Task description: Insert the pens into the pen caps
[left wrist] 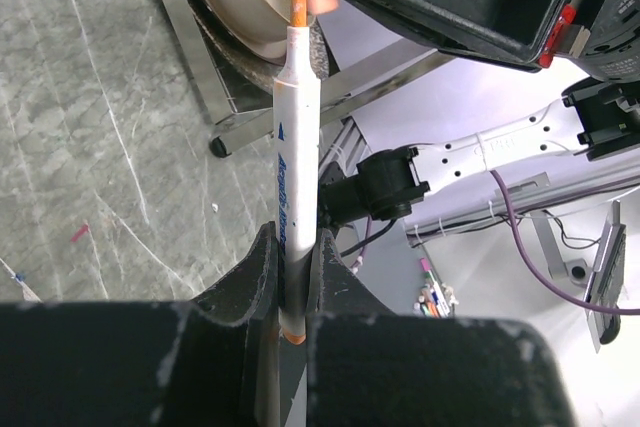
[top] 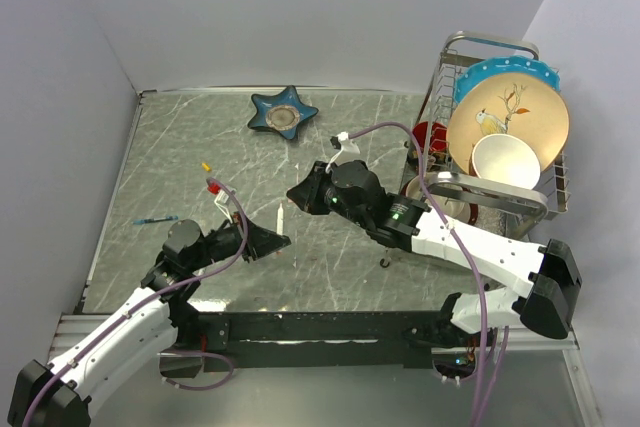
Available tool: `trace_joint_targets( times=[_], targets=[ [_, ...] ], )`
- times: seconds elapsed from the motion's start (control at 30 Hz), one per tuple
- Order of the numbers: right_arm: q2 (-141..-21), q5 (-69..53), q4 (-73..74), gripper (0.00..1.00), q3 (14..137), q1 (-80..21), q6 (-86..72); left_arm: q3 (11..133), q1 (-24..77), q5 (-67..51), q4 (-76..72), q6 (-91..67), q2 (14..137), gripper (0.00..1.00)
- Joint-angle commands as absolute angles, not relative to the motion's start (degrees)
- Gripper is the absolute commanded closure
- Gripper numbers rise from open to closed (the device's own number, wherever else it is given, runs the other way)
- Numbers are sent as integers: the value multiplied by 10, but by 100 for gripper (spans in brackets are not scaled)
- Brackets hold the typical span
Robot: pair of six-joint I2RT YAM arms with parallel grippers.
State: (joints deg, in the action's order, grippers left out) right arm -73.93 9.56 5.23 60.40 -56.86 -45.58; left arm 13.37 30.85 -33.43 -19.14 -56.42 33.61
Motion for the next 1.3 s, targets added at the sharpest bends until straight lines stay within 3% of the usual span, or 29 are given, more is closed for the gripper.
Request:
trace_joint_targets(
  times=[0.0,1.27],
  targets=[
    [-712,118,31,97,609,-570,-472,134,313,-356,-229,-566,337,99],
    [-720,142,45,99,640,-581,-475,134,323,-370,-246,-565,350,99]
  ],
)
